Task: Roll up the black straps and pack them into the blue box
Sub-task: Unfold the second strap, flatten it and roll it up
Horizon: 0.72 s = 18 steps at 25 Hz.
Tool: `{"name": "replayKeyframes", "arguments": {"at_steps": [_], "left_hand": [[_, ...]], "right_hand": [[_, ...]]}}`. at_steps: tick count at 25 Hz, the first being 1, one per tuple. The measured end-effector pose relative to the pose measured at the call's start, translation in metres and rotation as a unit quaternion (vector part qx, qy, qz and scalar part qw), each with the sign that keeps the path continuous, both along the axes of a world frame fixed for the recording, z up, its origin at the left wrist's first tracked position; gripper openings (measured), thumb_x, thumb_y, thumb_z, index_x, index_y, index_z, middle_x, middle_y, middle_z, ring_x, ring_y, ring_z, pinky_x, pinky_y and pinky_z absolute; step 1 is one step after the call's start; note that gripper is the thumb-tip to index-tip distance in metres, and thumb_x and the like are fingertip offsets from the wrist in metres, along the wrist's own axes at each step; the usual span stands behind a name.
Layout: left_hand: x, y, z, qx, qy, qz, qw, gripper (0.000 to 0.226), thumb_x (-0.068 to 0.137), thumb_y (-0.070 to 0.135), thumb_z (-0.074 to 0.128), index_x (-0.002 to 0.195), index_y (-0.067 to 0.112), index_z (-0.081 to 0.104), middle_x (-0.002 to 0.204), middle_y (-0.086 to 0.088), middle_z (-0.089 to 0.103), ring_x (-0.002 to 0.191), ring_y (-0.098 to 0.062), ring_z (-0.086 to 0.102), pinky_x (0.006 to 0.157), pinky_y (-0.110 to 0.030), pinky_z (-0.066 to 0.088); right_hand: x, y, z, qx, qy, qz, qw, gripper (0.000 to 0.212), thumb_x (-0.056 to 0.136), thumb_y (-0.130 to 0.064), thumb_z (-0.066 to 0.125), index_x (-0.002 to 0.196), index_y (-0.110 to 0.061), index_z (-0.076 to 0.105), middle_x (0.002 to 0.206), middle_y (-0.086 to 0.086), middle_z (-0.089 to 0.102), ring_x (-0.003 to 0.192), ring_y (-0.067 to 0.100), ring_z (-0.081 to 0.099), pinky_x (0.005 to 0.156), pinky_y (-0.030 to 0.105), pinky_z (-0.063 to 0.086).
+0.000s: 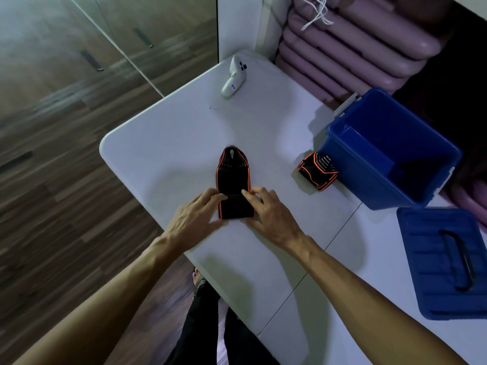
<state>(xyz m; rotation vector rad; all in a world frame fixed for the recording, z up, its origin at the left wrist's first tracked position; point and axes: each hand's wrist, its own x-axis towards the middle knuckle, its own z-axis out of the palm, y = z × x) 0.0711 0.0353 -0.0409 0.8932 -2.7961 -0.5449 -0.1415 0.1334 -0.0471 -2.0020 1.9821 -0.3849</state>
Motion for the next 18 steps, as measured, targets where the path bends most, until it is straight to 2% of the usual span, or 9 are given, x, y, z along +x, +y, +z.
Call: {"name": "replayKeyframes", "arguments": {"at_steps": [2,4,6,7,8,10,12,15,18], "left_hand": [[-0.002,-0.004,0.004,0.047,0.032,0.025,0.998,0.048,0.087,0.052,0.053,0.125,0.022,0.051,0.119,0.005,0.056,0.091,-0.015,0.062,0.062,-0.032,0.052],[-0.007,-0.011,0.007,0.131,0.063,0.073,0.987,0.043,0.089,0.060,0.042,0.103,0.022,0.059,0.096,0.004,0.062,0.076,-0.016,0.060,0.062,-0.036,0.050],[-0.013,-0.014,0.008,0.200,0.068,0.142,0.967,0.051,0.089,0.063,0.036,0.083,0.017,0.057,0.073,0.000,0.062,0.068,-0.022,0.058,0.064,-0.042,0.048],[-0.017,-0.014,0.008,0.214,0.066,0.190,0.956,0.050,0.089,0.061,0.039,0.084,0.015,0.058,0.070,-0.002,0.064,0.068,-0.024,0.059,0.065,-0.043,0.049],[-0.022,-0.013,0.007,0.217,0.068,0.241,0.943,0.044,0.090,0.057,0.043,0.091,0.015,0.059,0.071,-0.002,0.066,0.072,-0.024,0.061,0.068,-0.041,0.049],[-0.032,-0.013,0.007,0.217,0.067,0.312,0.923,0.040,0.091,0.049,0.051,0.108,0.014,0.057,0.086,-0.001,0.066,0.082,-0.021,0.058,0.074,-0.036,0.045],[-0.038,-0.018,0.006,0.249,0.068,0.307,0.916,0.042,0.092,0.044,0.052,0.120,0.012,0.057,0.105,-0.002,0.054,0.096,-0.019,0.055,0.082,-0.028,0.039],[-0.039,-0.029,0.008,0.305,0.077,0.268,0.911,0.034,0.092,0.035,0.056,0.117,0.012,0.061,0.111,-0.001,0.045,0.095,-0.019,0.056,0.083,-0.027,0.041],[-0.041,-0.034,0.012,0.385,0.122,0.225,0.887,0.023,0.087,0.025,0.067,0.104,0.015,0.057,0.101,-0.007,0.061,0.086,-0.028,0.065,0.073,-0.043,0.057]], "right_hand": [[-0.003,-0.004,0.008,0.021,-0.069,-0.006,0.997,0.061,0.092,-0.039,0.064,0.143,-0.011,0.045,0.128,0.007,0.053,0.106,0.025,0.050,0.081,0.039,0.054],[-0.008,-0.012,0.019,0.060,-0.141,-0.034,0.988,0.051,0.095,-0.044,0.056,0.139,-0.019,0.048,0.116,0.006,0.059,0.104,0.021,0.051,0.086,0.035,0.049],[-0.006,-0.024,0.026,0.083,-0.206,-0.086,0.971,0.042,0.096,-0.045,0.055,0.130,-0.022,0.049,0.097,0.004,0.061,0.089,0.020,0.057,0.076,0.034,0.049],[-0.002,-0.029,0.025,0.080,-0.235,-0.121,0.961,0.043,0.095,-0.045,0.057,0.128,-0.020,0.047,0.090,0.003,0.061,0.082,0.020,0.059,0.071,0.032,0.047],[0.002,-0.035,0.023,0.082,-0.258,-0.159,0.949,0.047,0.094,-0.044,0.059,0.130,-0.018,0.045,0.089,0.003,0.062,0.080,0.020,0.060,0.069,0.029,0.044],[0.009,-0.044,0.016,0.098,-0.259,-0.209,0.938,0.052,0.093,-0.044,0.059,0.133,-0.013,0.046,0.101,0.006,0.063,0.093,0.021,0.060,0.074,0.027,0.041],[0.010,-0.052,0.008,0.115,-0.237,-0.222,0.939,0.045,0.093,-0.043,0.059,0.123,-0.010,0.057,0.111,0.012,0.062,0.104,0.024,0.057,0.078,0.025,0.038],[0.006,-0.053,0.011,0.130,-0.274,-0.232,0.924,0.035,0.091,-0.038,0.064,0.111,-0.009,0.064,0.110,0.014,0.059,0.101,0.023,0.057,0.079,0.028,0.043],[0.003,-0.030,0.018,0.099,-0.320,-0.253,0.908,0.030,0.090,-0.035,0.067,0.109,-0.012,0.063,0.106,0.008,0.065,0.093,0.019,0.060,0.076,0.023,0.049]]}}
